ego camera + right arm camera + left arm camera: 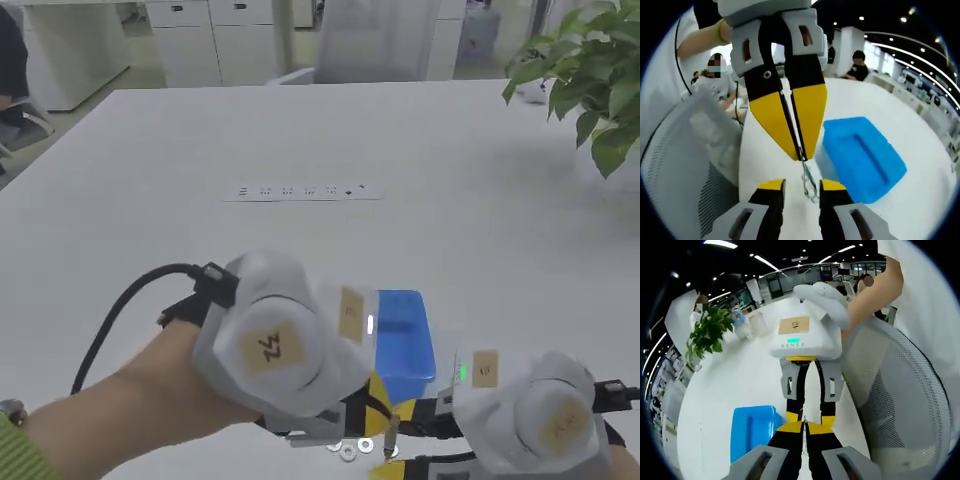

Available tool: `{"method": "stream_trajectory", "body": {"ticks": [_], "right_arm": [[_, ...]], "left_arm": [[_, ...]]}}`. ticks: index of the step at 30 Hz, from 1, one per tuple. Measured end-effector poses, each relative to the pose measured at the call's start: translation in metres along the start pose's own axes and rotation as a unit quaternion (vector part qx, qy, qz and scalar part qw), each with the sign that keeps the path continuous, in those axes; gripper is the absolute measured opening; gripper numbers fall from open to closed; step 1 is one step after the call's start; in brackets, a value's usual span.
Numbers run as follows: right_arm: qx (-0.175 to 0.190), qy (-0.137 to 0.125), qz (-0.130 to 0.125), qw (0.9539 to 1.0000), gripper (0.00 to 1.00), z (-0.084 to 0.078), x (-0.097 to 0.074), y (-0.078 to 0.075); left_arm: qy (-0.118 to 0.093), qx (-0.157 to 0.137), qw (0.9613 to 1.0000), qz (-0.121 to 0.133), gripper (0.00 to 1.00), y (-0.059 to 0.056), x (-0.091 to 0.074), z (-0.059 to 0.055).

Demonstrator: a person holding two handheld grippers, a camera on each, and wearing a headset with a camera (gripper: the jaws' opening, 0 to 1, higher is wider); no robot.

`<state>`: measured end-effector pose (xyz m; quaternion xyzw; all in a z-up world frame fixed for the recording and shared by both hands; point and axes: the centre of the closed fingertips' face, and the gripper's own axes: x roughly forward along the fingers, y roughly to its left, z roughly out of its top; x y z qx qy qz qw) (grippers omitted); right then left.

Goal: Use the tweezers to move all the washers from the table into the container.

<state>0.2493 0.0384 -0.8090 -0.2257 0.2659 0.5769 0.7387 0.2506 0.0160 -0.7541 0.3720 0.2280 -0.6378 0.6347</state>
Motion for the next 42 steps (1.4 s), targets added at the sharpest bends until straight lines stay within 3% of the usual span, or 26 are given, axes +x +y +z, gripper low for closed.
{"method": "stream_trajectory", "body": {"ticks": [4, 11, 15, 17, 19, 25, 32, 36, 42], "right_arm": [[-0.003, -0.014, -0.011, 0.9998, 0.16, 0.011, -0.005, -0.003], [0.022, -0.003, -0.017, 0.9996, 0.04, 0.003, -0.005, -0.017], [0.037, -0.006, -0.014, 0.9992, 0.04, 0.004, -0.005, -0.015], [0.039, -0.006, -0.005, 0.9992, 0.04, 0.004, -0.006, -0.008], [0.038, -0.006, 0.000, 0.9993, 0.03, 0.006, -0.006, 0.001], [0.010, 0.005, -0.022, 0.9997, 0.03, 0.006, -0.007, 0.011], [0.015, -0.009, -0.038, 0.9991, 0.04, 0.008, -0.010, 0.004], [0.039, -0.008, -0.024, 0.9989, 0.04, 0.002, -0.004, 0.003], [0.044, -0.011, -0.026, 0.9987, 0.05, 0.001, -0.007, 0.002]], "left_arm": [[0.004, 0.001, 1.0000, -0.005, 0.00, 0.003, 0.001, 0.000], [0.005, 0.005, 0.9997, -0.024, 0.00, 0.006, 0.003, 0.003], [0.004, 0.004, 0.9995, -0.032, 0.00, 0.006, 0.003, 0.004], [0.005, -0.009, 0.9990, -0.044, 0.00, 0.000, 0.001, 0.005], [0.009, 0.002, 0.9987, -0.050, 0.00, -0.006, -0.002, 0.005], [0.013, 0.017, 0.9985, -0.051, 0.00, -0.018, -0.006, 0.004], [0.013, 0.020, 0.9988, -0.043, 0.00, -0.013, -0.007, 0.006], [0.027, 0.018, 0.9984, -0.047, 0.00, -0.011, -0.001, 0.000], [0.018, 0.001, 0.9987, -0.047, 0.00, -0.008, 0.001, 0.005]]}}
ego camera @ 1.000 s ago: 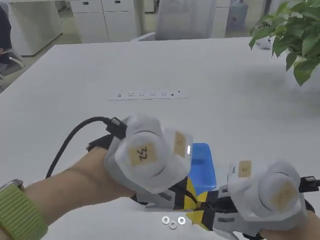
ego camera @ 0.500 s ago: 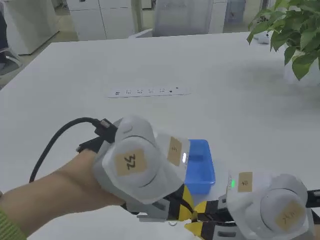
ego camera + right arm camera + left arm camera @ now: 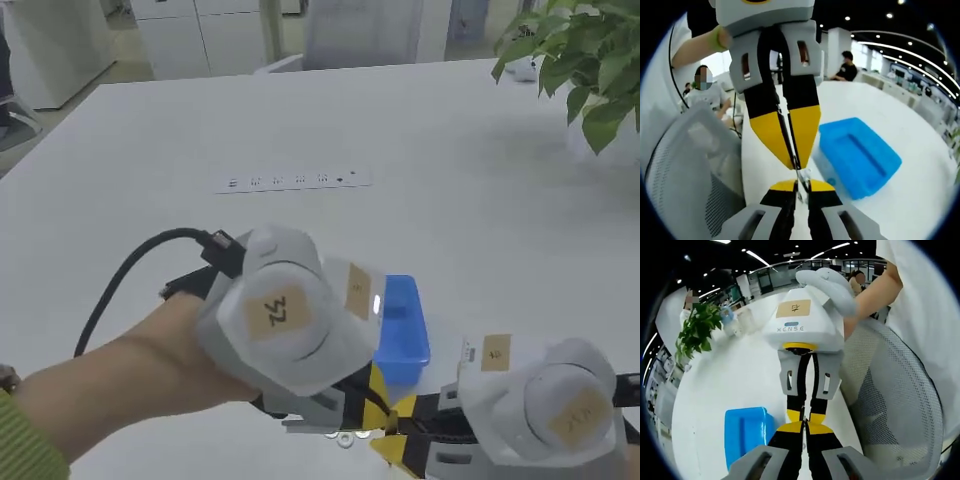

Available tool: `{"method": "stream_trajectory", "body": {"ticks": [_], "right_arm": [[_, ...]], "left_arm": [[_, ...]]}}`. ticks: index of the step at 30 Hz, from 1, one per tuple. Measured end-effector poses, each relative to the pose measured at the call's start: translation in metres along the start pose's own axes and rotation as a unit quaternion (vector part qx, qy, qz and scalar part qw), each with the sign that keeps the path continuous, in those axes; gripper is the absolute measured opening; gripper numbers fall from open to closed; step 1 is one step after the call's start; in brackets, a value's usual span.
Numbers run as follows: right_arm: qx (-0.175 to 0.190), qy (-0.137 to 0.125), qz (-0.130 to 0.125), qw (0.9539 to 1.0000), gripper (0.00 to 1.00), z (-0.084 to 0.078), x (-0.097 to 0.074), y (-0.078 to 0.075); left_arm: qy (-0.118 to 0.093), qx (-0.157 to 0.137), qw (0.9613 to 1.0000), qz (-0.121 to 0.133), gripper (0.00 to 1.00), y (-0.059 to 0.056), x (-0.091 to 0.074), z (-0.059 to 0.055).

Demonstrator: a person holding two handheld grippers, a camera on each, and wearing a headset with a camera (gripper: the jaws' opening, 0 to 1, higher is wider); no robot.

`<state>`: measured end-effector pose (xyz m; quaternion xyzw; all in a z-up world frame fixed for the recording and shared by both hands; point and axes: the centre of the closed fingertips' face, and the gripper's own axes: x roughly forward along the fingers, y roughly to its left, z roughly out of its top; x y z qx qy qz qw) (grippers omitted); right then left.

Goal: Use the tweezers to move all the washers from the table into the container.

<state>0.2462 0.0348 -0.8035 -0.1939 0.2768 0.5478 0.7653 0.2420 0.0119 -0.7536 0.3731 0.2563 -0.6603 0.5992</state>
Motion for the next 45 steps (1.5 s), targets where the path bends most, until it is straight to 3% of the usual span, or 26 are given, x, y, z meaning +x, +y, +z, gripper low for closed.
{"method": "stream_trajectory", "body": {"ticks": [6, 14, 19, 23, 30, 31, 33, 35, 38, 39, 41, 43, 44, 45], "right_arm": [[-0.025, -0.003, -0.009, 0.9996, 0.04, 0.005, -0.004, 0.000], [-0.010, -0.005, 0.002, 0.9999, 0.04, 0.004, 0.003, 0.000], [0.001, 0.002, 0.001, 1.0000, 0.04, 0.003, 0.002, -0.002], [0.022, 0.007, 0.005, 0.9997, 0.04, -0.001, 0.001, 0.003], [0.046, -0.015, -0.013, 0.9988, 0.03, 0.000, 0.002, -0.001], [0.047, -0.014, -0.012, 0.9987, 0.03, 0.000, 0.001, -0.002], [0.082, -0.014, -0.027, 0.9962, 0.02, -0.002, -0.001, -0.009], [0.109, -0.022, -0.026, 0.9934, 0.02, -0.003, -0.002, -0.013], [0.155, -0.051, -0.024, 0.9863, 0.01, -0.004, -0.004, -0.018], [0.167, -0.058, -0.024, 0.9839, 0.02, -0.005, -0.005, -0.019], [0.203, -0.080, -0.015, 0.9759, 0.02, -0.002, -0.008, -0.020], [0.243, -0.108, -0.007, 0.9640, 0.02, 0.003, -0.014, -0.023], [0.253, -0.115, -0.005, 0.9607, 0.02, 0.004, -0.017, -0.025], [0.259, -0.120, -0.005, 0.9584, 0.02, 0.005, -0.019, -0.027]], "left_arm": [[-0.007, 0.001, 0.9999, 0.009, 0.00, -0.002, -0.002, 0.001], [0.004, 0.002, 0.9999, 0.012, 0.00, -0.001, 0.001, -0.004], [-0.001, -0.011, 0.9999, 0.008, 0.00, 0.000, 0.001, -0.003], [-0.012, -0.027, 0.9995, -0.012, 0.00, -0.006, 0.002, -0.001], [-0.007, -0.020, 0.9998, 0.000, 0.00, -0.002, 0.003, -0.002], [-0.012, -0.036, 0.9992, 0.007, 0.00, -0.001, 0.003, -0.001], [-0.044, -0.068, 0.9964, 0.028, 0.04, 0.004, 0.002, 0.005], [-0.058, -0.094, 0.9928, 0.048, 0.08, 0.007, -0.001, 0.004], [-0.099, -0.139, 0.9806, 0.096, 0.13, 0.007, -0.014, -0.003], [-0.117, -0.168, 0.9729, 0.108, 0.18, 0.003, -0.019, -0.006], [-0.130, -0.210, 0.9614, 0.121, 0.25, -0.005, -0.025, -0.014], [-0.149, -0.245, 0.9459, 0.152, 0.34, -0.014, -0.033, -0.024], [-0.156, -0.272, 0.9346, 0.168, 0.38, -0.020, -0.038, -0.031], [-0.161, -0.288, 0.9271, 0.177, 0.44, -0.024, -0.040, -0.036]]}}
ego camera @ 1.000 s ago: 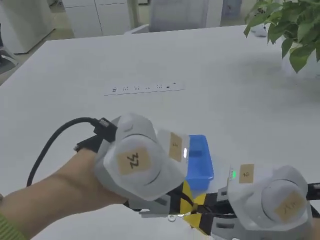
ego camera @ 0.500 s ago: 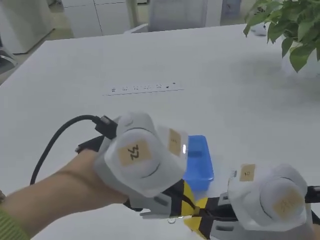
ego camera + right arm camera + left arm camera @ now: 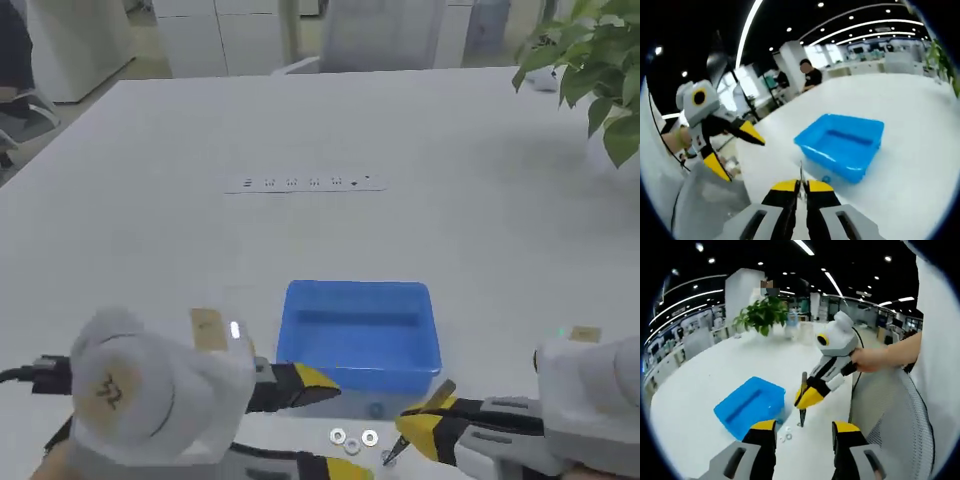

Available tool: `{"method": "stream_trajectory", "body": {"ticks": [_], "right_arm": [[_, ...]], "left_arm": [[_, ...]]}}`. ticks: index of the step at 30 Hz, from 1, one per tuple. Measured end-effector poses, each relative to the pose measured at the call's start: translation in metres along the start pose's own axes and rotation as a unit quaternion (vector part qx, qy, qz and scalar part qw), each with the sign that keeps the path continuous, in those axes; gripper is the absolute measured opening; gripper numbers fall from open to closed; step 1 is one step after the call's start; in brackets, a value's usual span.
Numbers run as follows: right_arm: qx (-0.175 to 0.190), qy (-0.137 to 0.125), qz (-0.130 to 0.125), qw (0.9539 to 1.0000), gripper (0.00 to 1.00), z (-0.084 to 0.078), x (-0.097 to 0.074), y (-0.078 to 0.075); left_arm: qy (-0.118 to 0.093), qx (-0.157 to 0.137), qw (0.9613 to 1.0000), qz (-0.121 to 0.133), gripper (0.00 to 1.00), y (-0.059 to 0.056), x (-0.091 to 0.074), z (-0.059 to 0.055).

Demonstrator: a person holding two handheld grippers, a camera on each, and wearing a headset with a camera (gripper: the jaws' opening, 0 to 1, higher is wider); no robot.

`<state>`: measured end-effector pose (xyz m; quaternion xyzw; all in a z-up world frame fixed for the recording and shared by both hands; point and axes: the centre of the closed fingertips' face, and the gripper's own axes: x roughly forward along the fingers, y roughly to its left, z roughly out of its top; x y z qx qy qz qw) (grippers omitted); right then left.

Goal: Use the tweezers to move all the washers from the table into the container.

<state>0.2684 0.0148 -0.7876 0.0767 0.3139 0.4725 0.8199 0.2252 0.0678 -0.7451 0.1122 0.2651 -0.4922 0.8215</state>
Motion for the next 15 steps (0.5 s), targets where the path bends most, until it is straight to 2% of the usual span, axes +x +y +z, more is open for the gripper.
{"method": "stream_trajectory", "body": {"ticks": [2, 3, 4, 6, 8, 9, 11, 12, 13, 15], "right_arm": [[0.022, -0.019, 0.004, 0.9996, 0.02, 0.011, -0.006, -0.001], [0.025, -0.025, 0.005, 0.9994, 0.02, 0.016, -0.008, 0.000], [0.029, -0.031, 0.005, 0.9991, 0.02, 0.021, -0.011, 0.000], [0.032, -0.039, 0.004, 0.9987, 0.02, 0.030, -0.014, 0.001], [0.035, -0.046, 0.002, 0.9983, 0.02, 0.037, -0.016, 0.001], [0.030, -0.047, -0.001, 0.9984, 0.02, 0.042, -0.017, 0.002], [0.020, -0.050, -0.010, 0.9985, 0.02, 0.052, -0.020, 0.001], [0.016, -0.051, -0.013, 0.9985, 0.02, 0.056, -0.021, -0.001], [0.007, -0.055, -0.020, 0.9982, 0.02, 0.062, -0.022, -0.005], [-0.004, -0.058, -0.032, 0.9978, 0.02, 0.069, -0.024, -0.008]], "left_arm": [[-0.016, -0.039, 0.9987, 0.030, 0.52, 0.001, -0.012, -0.011], [-0.032, -0.058, 0.9967, 0.048, 0.57, 0.003, -0.018, -0.014], [-0.036, -0.065, 0.9958, 0.054, 0.59, 0.003, -0.021, -0.015], [-0.067, -0.088, 0.9901, 0.087, 0.61, 0.007, -0.030, -0.017], [-0.103, -0.092, 0.9827, 0.124, 0.61, 0.008, -0.038, -0.012], [-0.123, -0.098, 0.9772, 0.143, 0.61, 0.008, -0.042, -0.009], [-0.148, -0.102, 0.9703, 0.162, 0.65, 0.009, -0.045, -0.003], [-0.162, -0.105, 0.9655, 0.175, 0.68, 0.010, -0.047, 0.002], [-0.170, -0.101, 0.9628, 0.184, 0.70, 0.013, -0.049, 0.004], [-0.191, -0.089, 0.9543, 0.212, 0.73, 0.021, -0.057, 0.011]]}}
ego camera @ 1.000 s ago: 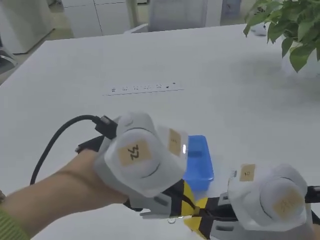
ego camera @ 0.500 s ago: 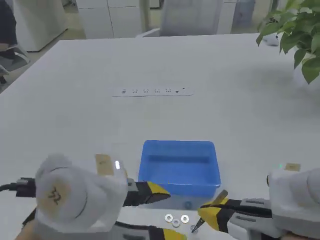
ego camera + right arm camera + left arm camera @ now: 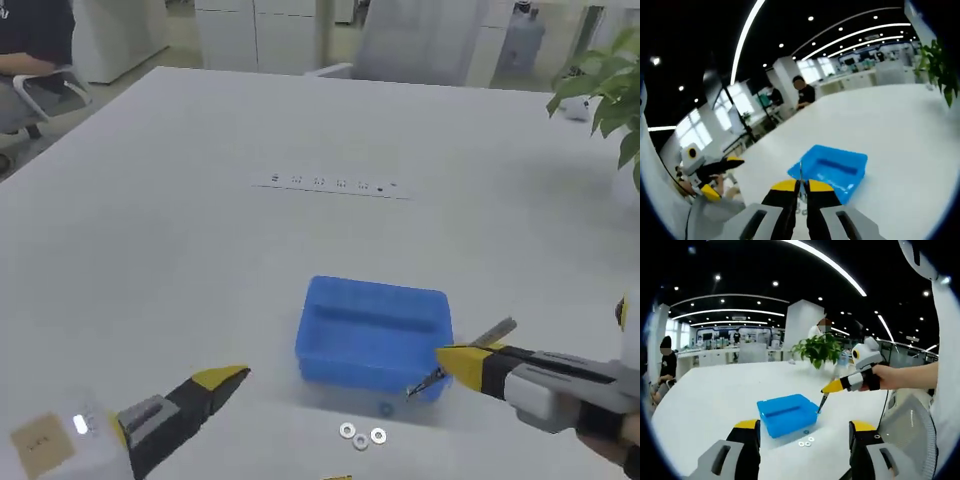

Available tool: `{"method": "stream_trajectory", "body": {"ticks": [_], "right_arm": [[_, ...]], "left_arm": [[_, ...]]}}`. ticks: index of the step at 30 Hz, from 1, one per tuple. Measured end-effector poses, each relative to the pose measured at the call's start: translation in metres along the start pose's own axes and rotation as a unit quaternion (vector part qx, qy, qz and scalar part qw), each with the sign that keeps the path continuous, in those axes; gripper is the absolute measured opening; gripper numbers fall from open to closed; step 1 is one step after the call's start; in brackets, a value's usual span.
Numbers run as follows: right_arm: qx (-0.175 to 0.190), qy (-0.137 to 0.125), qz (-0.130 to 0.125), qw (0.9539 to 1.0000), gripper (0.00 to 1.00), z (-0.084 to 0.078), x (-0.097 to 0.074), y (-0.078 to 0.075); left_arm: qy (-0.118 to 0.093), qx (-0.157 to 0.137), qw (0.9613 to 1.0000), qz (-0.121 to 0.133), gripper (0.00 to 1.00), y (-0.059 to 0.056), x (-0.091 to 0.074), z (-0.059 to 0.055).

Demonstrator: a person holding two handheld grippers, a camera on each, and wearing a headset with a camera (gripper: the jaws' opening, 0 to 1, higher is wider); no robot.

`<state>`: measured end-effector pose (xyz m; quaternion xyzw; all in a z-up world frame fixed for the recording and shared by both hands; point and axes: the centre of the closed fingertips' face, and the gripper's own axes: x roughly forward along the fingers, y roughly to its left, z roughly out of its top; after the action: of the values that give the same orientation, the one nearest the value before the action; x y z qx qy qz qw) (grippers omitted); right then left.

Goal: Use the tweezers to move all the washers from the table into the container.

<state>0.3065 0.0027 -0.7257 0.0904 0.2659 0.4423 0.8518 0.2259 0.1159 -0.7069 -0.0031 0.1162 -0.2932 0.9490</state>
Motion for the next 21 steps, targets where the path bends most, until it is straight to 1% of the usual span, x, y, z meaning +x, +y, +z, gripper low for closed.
{"method": "stream_trajectory", "body": {"ticks": [1, 4, 5, 6, 7, 8, 9, 10, 13, 14, 16, 17, 18, 20, 21], "right_arm": [[-0.013, -0.001, -0.010, 0.9999, 0.02, 0.004, 0.001, -0.004], [-0.023, 0.004, -0.025, 0.9994, 0.02, 0.009, 0.005, -0.012], [-0.027, 0.006, -0.030, 0.9992, 0.02, 0.010, 0.006, -0.014], [-0.030, 0.008, -0.036, 0.9989, 0.02, 0.011, 0.008, -0.018], [-0.042, 0.017, -0.050, 0.9977, 0.02, 0.010, 0.011, -0.024], [-0.056, 0.025, -0.058, 0.9964, 0.02, 0.009, 0.013, -0.028], [-0.068, 0.034, -0.067, 0.9948, 0.02, 0.009, 0.017, -0.032], [-0.077, 0.038, -0.074, 0.9936, 0.02, 0.009, 0.020, -0.036], [-0.079, 0.043, -0.077, 0.9930, 0.02, 0.009, 0.033, -0.042], [-0.085, 0.051, -0.082, 0.9917, 0.03, 0.007, 0.038, -0.046], [-0.110, 0.072, -0.091, 0.9872, 0.03, 0.001, 0.044, -0.054], [-0.112, 0.078, -0.093, 0.9863, 0.03, -0.002, 0.047, -0.057], [-0.115, 0.084, -0.093, 0.9855, 0.03, -0.005, 0.052, -0.061], [-0.109, 0.091, -0.088, 0.9859, 0.03, -0.008, 0.058, -0.066], [-0.114, 0.096, -0.086, 0.9851, 0.03, -0.009, 0.060, -0.070]], "left_arm": [[-0.019, -0.003, 0.9998, 0.009, 0.75, 0.004, -0.001, 0.004], [-0.046, -0.032, 0.9980, 0.027, 0.84, 0.014, -0.006, 0.009], [-0.056, -0.039, 0.9971, 0.035, 0.86, 0.017, -0.008, 0.012], [-0.076, -0.044, 0.9953, 0.039, 0.88, 0.021, -0.009, 0.018], [-0.088, -0.049, 0.9941, 0.040, 0.91, 0.022, -0.010, 0.021], [-0.101, -0.052, 0.9927, 0.040, 0.93, 0.024, -0.012, 0.024], [-0.103, -0.050, 0.9927, 0.039, 0.94, 0.023, -0.012, 0.025], [-0.101, -0.048, 0.9930, 0.038, 0.95, 0.022, -0.012, 0.024], [-0.098, -0.048, 0.9932, 0.041, 0.96, 0.024, -0.011, 0.023], [-0.096, -0.049, 0.9932, 0.044, 0.96, 0.025, -0.011, 0.022], [-0.095, -0.051, 0.9929, 0.049, 0.96, 0.026, -0.011, 0.022], [-0.095, -0.050, 0.9929, 0.050, 0.96, 0.026, -0.011, 0.022], [-0.095, -0.048, 0.9929, 0.053, 0.95, 0.026, -0.011, 0.022], [-0.094, -0.047, 0.9930, 0.055, 0.94, 0.027, -0.011, 0.022], [-0.092, -0.048, 0.9930, 0.056, 0.93, 0.028, -0.012, 0.021]]}}
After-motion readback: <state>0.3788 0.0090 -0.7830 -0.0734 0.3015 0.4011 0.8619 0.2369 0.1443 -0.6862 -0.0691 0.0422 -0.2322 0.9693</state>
